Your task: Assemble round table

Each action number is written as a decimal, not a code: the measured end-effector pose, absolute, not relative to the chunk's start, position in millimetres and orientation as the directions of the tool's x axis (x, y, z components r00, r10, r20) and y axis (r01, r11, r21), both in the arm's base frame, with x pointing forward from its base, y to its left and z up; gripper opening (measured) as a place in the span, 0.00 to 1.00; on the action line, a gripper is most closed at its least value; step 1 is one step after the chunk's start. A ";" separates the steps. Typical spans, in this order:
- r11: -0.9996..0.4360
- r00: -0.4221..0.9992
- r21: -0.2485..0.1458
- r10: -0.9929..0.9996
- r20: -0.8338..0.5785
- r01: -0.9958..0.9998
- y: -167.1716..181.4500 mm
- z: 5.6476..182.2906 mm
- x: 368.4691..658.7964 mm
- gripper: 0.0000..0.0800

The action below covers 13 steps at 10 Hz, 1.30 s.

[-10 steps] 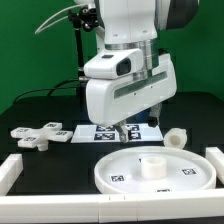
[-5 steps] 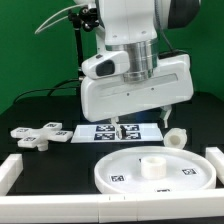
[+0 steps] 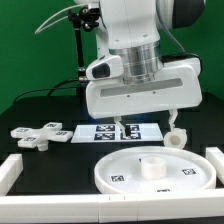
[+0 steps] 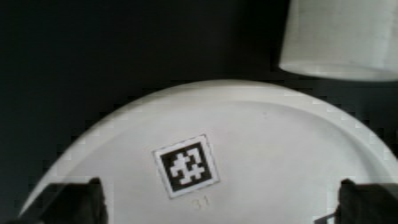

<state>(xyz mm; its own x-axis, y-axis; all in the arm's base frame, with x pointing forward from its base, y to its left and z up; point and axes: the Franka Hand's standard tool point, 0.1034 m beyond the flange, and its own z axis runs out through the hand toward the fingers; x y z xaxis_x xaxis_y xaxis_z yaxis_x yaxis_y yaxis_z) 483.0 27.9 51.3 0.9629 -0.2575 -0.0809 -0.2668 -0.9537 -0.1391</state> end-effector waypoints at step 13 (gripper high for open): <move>-0.899 0.810 -0.083 -0.345 -0.473 -0.431 75.6 42.1 466.2 0.81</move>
Offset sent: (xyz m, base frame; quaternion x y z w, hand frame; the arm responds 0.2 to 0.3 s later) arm 0.0034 0.0284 0.0037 0.0149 -0.0069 0.1790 0.9837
